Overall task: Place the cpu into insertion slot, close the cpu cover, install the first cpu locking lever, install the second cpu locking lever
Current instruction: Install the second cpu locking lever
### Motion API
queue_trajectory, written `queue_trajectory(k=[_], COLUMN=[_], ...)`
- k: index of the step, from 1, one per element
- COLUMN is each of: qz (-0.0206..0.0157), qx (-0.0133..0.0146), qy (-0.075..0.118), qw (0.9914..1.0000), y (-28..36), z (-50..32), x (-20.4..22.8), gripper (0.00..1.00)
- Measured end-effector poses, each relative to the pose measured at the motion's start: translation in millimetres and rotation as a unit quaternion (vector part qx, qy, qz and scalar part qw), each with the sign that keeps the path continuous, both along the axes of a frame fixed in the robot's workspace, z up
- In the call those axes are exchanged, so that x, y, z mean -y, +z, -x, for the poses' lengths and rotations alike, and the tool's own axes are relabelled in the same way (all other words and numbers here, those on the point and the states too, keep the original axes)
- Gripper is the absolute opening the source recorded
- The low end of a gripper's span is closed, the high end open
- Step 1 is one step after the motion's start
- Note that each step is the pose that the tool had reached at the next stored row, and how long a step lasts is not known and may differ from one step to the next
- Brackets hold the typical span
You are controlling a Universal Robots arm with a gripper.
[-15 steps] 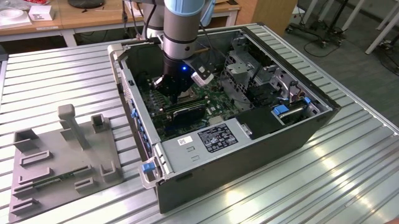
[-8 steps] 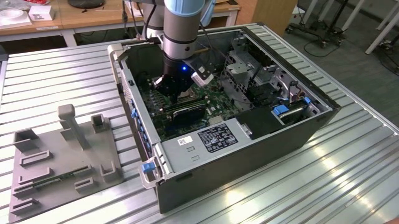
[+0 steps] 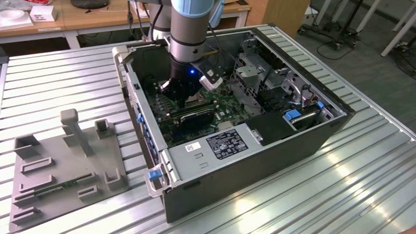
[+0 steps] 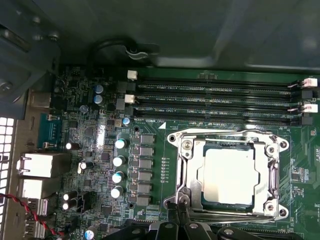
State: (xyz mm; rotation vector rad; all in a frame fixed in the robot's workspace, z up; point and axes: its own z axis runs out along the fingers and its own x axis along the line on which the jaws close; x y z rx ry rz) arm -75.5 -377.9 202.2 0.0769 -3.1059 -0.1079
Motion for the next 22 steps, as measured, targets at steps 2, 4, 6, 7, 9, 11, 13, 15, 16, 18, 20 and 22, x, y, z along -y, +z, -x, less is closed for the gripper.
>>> queue_trajectory(k=[2, 4, 6, 7, 9, 11, 13, 15, 16, 18, 20, 22], qz=[-0.0002, -0.0004, -0.0005, -0.001, -0.0043, -0.0049, -0.005, -0.0048, -0.0048, -0.005, -0.0052, -0.0052], qx=[0.0, 0.0001, 0.0, 0.0, 0.0, 0.0001, 0.0001, 0.0, -0.0001, -0.0001, 0.0, 0.0001], qy=[0.0, 0.0, 0.0, 0.0, 0.0, 0.0, 0.0, 0.0, 0.0, 0.0, 0.0, 0.0], qw=[1.0, 1.0, 1.0, 1.0, 0.99999, 0.99999, 0.99999, 0.99999, 0.99999, 0.99999, 0.99999, 0.99999], y=[0.0, 0.0, 0.0, 0.0, 0.0, -0.2, -0.8, -1.6, -1.9, -2.3, -2.9, -3.5], z=[0.1, 0.3, 0.8, 1.1, 1.8, 2.0, 2.0, 2.1, 2.3, 2.5, 2.5, 2.5], x=[0.1, 0.1, 0.1, 0.2, 0.1, 0.1, 0.1, 0.1, 0.2, 0.2, 0.1, 0.1], gripper=[0.11, 0.11, 0.11, 0.11, 0.11, 0.11, 0.11, 0.11, 0.11, 0.11, 0.11, 0.11])
